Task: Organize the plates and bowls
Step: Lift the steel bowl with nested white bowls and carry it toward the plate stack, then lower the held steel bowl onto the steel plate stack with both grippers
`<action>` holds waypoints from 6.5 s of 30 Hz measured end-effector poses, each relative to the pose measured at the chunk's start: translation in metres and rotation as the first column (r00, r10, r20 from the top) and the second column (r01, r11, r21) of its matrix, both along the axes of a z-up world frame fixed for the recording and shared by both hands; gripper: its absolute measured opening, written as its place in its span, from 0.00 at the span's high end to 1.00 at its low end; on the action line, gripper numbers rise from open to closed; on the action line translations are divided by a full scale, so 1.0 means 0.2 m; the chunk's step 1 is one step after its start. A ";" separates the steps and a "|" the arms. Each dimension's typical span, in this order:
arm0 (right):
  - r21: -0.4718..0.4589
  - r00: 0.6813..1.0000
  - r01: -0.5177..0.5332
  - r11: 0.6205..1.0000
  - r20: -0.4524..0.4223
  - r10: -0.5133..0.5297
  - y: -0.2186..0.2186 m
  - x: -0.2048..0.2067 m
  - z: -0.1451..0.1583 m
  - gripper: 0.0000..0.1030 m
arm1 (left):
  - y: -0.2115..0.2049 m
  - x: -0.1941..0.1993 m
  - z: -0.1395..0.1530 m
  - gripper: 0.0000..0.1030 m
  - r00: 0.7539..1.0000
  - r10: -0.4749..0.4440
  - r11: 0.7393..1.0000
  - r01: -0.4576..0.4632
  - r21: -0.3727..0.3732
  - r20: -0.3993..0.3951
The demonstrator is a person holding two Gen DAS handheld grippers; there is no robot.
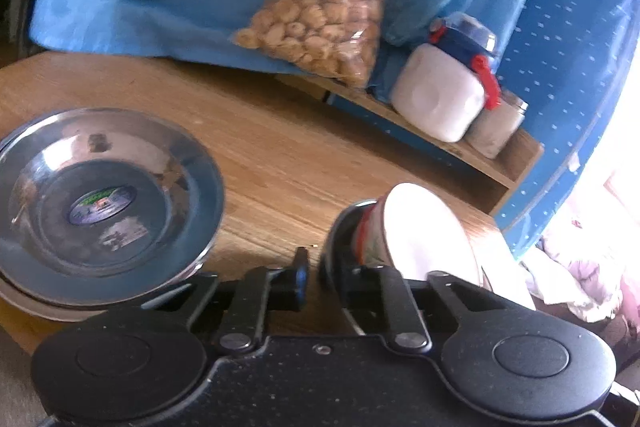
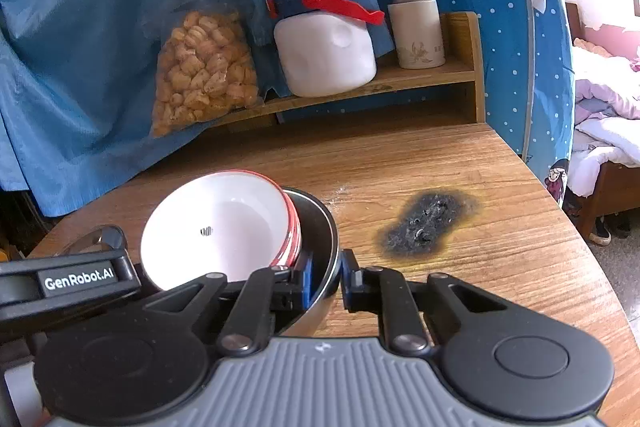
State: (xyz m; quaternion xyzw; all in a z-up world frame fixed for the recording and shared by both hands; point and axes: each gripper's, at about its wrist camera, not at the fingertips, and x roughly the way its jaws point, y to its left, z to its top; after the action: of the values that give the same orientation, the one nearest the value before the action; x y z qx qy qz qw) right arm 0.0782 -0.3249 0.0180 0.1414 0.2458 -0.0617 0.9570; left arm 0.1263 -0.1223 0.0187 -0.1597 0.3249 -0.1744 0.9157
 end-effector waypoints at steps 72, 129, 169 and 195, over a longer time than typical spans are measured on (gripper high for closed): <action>0.075 0.993 -0.009 0.997 0.121 0.000 0.11 -0.16 0.18 0.83 | 0.21 -0.13 0.15 0.92 0.994 0.037 0.995 -0.026 -0.100 0.100; 0.087 0.945 -0.326 0.941 0.010 0.326 0.62 0.39 0.04 0.83 | 0.73 0.09 0.05 0.92 0.942 0.336 0.941 -0.337 -0.038 -0.014; 0.012 0.935 -0.354 0.935 -0.021 0.354 0.76 0.42 0.01 0.82 | 0.84 0.11 0.04 0.89 0.934 0.358 0.933 -0.358 -0.021 -0.018; -0.132 0.950 -0.311 0.941 -0.008 0.313 0.79 0.38 0.02 0.74 | 0.81 0.11 0.05 0.82 0.942 0.335 0.941 -0.335 0.036 0.027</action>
State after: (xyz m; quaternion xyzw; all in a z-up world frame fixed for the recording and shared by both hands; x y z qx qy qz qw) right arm 0.1534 -0.1677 0.0224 0.0378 0.2540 0.0755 0.9635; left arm 0.1492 0.0399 0.0296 -0.1922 0.2869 -0.0112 0.9384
